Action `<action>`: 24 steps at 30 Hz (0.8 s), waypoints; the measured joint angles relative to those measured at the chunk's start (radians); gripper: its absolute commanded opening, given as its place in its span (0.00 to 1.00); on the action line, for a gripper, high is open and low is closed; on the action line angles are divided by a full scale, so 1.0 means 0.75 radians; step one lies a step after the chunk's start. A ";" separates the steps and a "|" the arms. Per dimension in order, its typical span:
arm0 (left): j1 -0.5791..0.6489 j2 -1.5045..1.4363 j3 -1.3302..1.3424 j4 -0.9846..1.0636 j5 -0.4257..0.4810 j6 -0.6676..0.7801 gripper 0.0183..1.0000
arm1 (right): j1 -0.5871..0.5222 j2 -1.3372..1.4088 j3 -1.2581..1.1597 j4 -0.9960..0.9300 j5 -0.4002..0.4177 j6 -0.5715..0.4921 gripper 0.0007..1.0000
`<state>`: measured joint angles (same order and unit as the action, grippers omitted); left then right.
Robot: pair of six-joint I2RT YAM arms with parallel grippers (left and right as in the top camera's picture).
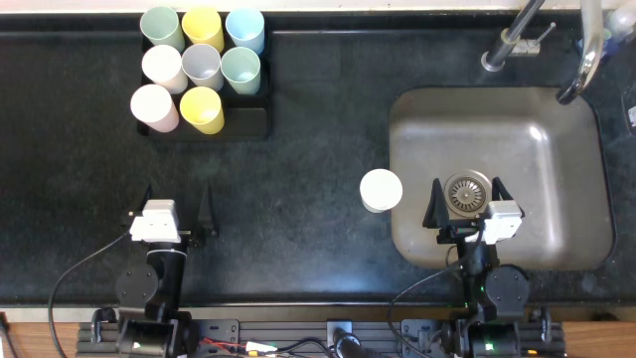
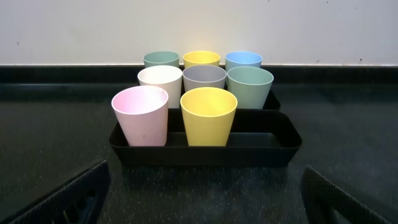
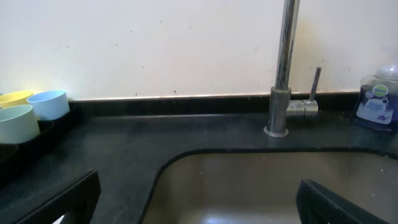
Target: Store Cups
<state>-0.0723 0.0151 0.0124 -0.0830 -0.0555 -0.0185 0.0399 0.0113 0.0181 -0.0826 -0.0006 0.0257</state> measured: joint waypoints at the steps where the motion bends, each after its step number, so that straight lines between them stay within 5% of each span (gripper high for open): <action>1: 0.000 -0.001 0.000 0.000 0.000 0.000 1.00 | 0.000 -0.001 0.000 0.001 0.001 -0.001 1.00; 11: 0.000 0.000 0.000 0.000 0.001 0.000 1.00 | 0.002 0.002 0.027 -0.072 0.000 -0.001 1.00; 17: 0.000 -0.001 -0.001 0.001 0.004 0.000 1.00 | 0.003 0.231 0.547 -0.621 -0.014 0.004 1.00; 24: 0.000 -0.005 -0.002 0.003 0.005 0.000 1.00 | 0.079 0.988 1.390 -1.370 -0.028 0.010 1.00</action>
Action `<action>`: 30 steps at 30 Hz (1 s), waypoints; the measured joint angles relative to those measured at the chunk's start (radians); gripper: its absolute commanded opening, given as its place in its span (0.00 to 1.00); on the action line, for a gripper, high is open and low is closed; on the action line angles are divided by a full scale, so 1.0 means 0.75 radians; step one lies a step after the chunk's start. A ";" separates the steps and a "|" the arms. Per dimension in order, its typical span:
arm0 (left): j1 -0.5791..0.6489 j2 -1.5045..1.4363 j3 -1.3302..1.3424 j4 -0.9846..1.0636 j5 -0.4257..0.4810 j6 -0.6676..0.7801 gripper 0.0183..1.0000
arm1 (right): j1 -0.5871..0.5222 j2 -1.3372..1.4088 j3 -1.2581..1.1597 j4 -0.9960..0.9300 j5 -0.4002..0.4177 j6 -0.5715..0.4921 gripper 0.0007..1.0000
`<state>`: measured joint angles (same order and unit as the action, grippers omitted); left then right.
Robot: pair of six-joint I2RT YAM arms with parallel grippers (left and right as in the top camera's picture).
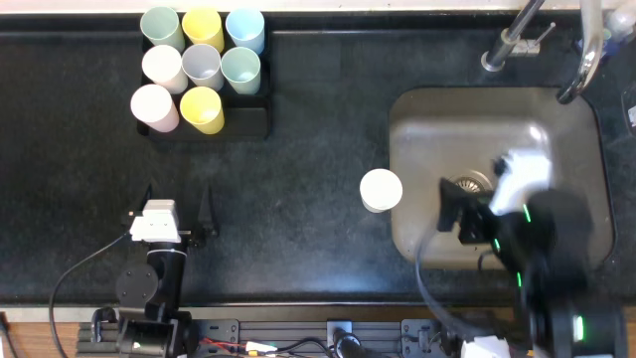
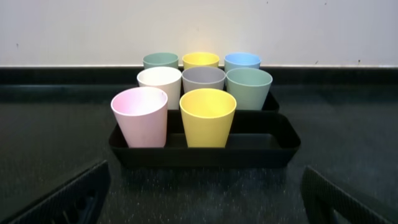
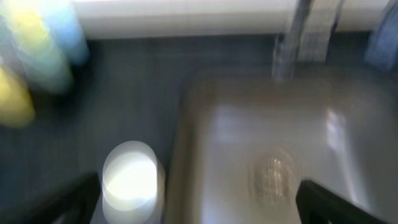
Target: Store Cups
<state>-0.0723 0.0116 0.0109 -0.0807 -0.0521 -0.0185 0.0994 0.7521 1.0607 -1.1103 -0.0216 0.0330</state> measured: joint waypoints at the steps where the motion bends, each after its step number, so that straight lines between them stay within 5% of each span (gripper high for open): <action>1: 0.000 -0.001 0.000 -0.001 0.000 0.000 1.00 | 0.021 0.123 0.064 -0.053 0.003 0.001 1.00; 11: 0.000 -0.002 0.000 -0.002 0.001 0.000 1.00 | 0.231 0.913 0.240 -0.247 0.039 -0.178 1.00; 19: 0.000 -0.002 0.000 -0.002 0.001 0.000 1.00 | 0.246 1.088 0.257 -0.227 0.003 -0.387 1.00; 30: 0.000 -0.002 0.000 -0.002 0.001 0.000 1.00 | 0.245 1.207 0.262 -0.093 -0.002 -0.460 0.97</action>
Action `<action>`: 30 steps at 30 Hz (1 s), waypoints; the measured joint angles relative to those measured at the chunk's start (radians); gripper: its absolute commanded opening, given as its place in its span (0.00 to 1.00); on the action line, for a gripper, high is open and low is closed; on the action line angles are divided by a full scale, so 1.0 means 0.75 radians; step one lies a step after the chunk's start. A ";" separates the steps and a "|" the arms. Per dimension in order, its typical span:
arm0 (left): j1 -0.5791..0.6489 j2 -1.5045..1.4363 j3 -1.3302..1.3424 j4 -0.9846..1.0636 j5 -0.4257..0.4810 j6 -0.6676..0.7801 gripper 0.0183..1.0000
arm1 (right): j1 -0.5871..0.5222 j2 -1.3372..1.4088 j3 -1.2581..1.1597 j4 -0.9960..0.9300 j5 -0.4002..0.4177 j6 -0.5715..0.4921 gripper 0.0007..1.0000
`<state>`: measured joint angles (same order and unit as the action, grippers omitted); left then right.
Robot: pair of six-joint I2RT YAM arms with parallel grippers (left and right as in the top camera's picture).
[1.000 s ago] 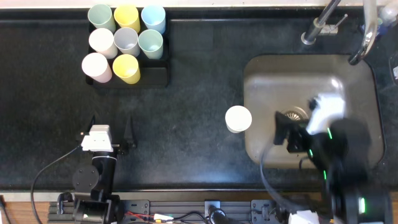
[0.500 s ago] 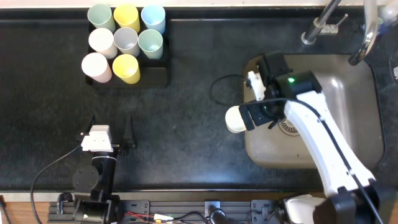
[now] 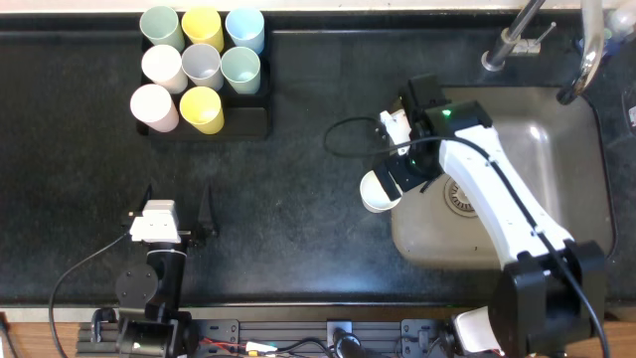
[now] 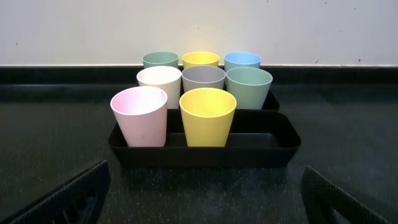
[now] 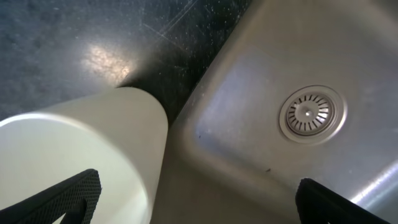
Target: Store Cups
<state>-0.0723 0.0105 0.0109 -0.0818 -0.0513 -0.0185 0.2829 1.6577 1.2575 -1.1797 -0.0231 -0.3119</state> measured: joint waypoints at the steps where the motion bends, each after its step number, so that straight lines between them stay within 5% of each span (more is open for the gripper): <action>1: 0.000 0.000 0.000 0.000 -0.001 0.000 1.00 | 0.000 0.016 0.000 0.004 0.000 -0.002 0.92; 2: 0.000 0.000 0.000 0.000 0.000 0.000 1.00 | 0.000 0.027 0.000 0.005 -0.001 -0.005 0.79; 3: 0.000 0.000 0.000 0.000 0.000 0.000 1.00 | 0.000 0.036 0.000 0.004 -0.002 -0.004 0.04; 19: 0.000 0.000 0.000 0.000 0.000 0.000 1.00 | 0.084 0.048 0.070 -0.133 -0.156 0.002 0.04; 30: 0.000 -0.001 0.000 -0.001 0.005 0.000 1.00 | 0.305 0.283 1.295 -0.281 -0.058 0.101 0.04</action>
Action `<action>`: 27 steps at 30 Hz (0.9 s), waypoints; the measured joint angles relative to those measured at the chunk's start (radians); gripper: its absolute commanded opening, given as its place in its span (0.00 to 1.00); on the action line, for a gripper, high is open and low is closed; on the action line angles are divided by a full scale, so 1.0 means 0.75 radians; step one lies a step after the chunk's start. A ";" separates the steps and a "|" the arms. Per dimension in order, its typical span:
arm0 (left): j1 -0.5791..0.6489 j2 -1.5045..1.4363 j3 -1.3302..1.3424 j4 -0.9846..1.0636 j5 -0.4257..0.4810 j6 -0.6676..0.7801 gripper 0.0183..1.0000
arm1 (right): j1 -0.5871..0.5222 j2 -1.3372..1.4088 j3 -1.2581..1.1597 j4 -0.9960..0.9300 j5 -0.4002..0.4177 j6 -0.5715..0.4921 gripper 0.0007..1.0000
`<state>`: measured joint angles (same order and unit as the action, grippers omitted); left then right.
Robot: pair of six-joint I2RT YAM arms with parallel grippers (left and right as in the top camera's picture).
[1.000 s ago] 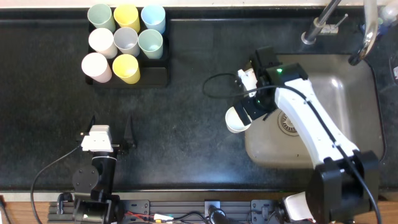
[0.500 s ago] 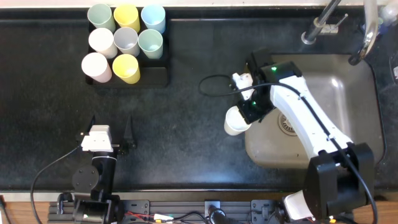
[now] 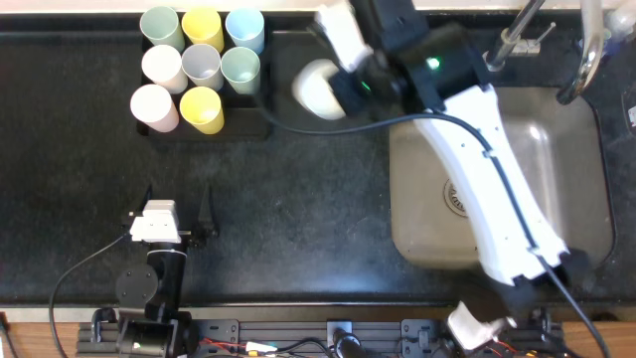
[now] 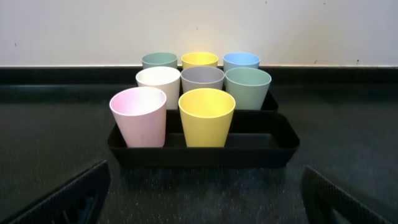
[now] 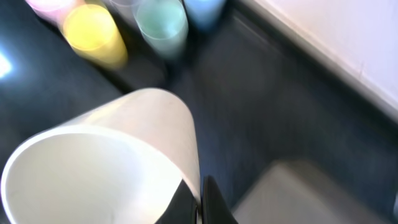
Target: Store Cups
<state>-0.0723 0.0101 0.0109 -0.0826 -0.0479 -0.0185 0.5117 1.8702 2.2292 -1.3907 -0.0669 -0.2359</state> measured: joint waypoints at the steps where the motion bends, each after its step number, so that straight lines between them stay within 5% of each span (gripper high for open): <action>1: 0.000 0.001 -0.001 0.000 0.000 0.001 1.00 | 0.036 0.083 0.159 -0.026 0.003 0.001 0.04; 7: -0.001 0.000 -0.001 0.001 0.000 0.000 1.00 | 0.179 0.538 0.698 -0.087 0.040 0.001 0.04; 27: 0.000 0.000 -0.001 0.001 0.000 0.000 1.00 | 0.277 0.814 0.718 -0.063 0.134 -0.045 0.04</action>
<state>-0.0723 0.0101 0.0105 -0.0818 -0.0479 -0.0185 0.7193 2.4809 2.7674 -1.4380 0.0334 -0.2695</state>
